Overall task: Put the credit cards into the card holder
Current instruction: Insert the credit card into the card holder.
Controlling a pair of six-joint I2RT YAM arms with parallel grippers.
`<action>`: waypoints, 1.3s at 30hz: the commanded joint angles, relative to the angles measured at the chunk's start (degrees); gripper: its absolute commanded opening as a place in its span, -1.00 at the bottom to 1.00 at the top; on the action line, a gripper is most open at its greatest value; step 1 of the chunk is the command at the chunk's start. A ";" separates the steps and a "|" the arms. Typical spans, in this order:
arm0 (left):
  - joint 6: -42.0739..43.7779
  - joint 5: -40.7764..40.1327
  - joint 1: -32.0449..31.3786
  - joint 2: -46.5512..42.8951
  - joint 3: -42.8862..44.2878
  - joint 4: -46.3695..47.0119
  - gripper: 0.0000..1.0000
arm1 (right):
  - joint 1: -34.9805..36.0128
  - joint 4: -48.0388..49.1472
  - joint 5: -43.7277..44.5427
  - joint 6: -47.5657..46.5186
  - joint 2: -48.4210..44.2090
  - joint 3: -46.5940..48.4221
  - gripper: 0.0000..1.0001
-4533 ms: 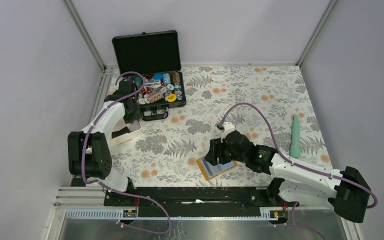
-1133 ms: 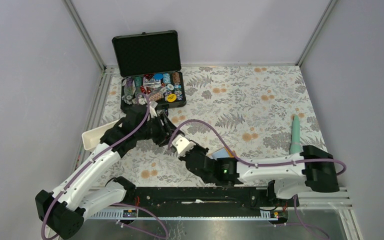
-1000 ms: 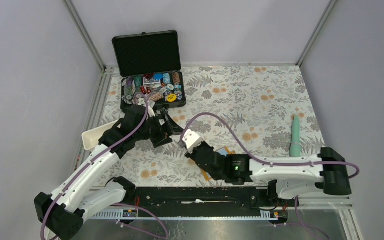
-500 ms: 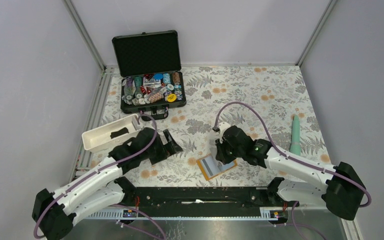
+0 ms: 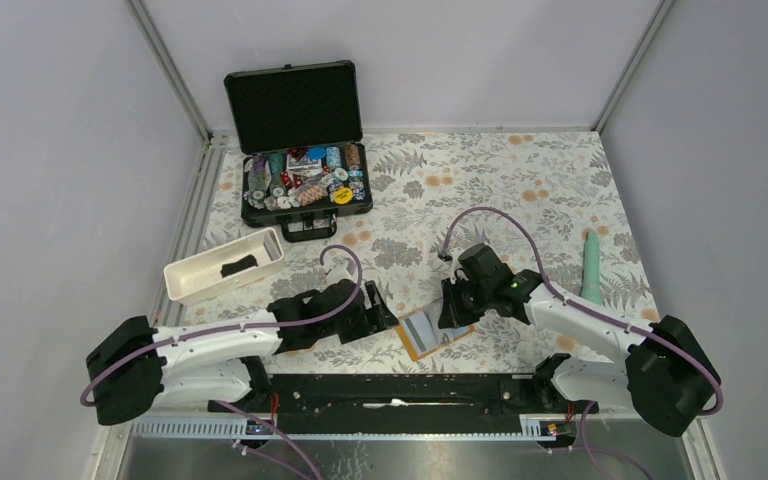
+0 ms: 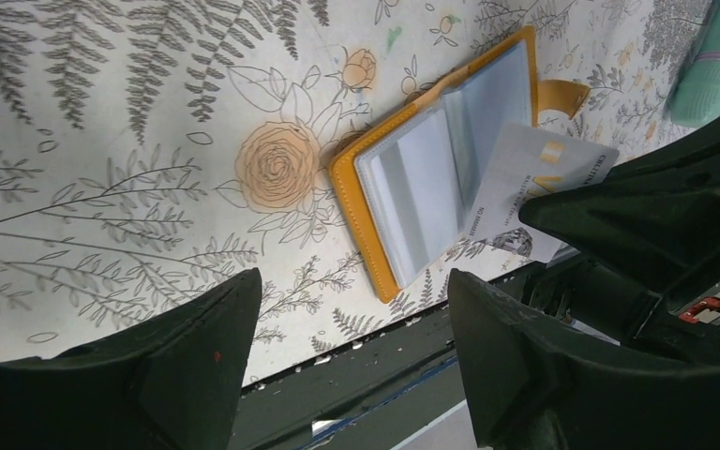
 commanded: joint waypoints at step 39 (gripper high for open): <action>-1.14 -1.18 -0.91 15.03 -2.34 18.29 0.17 | -7.45 12.76 -3.57 10.40 1.68 -3.77 -1.00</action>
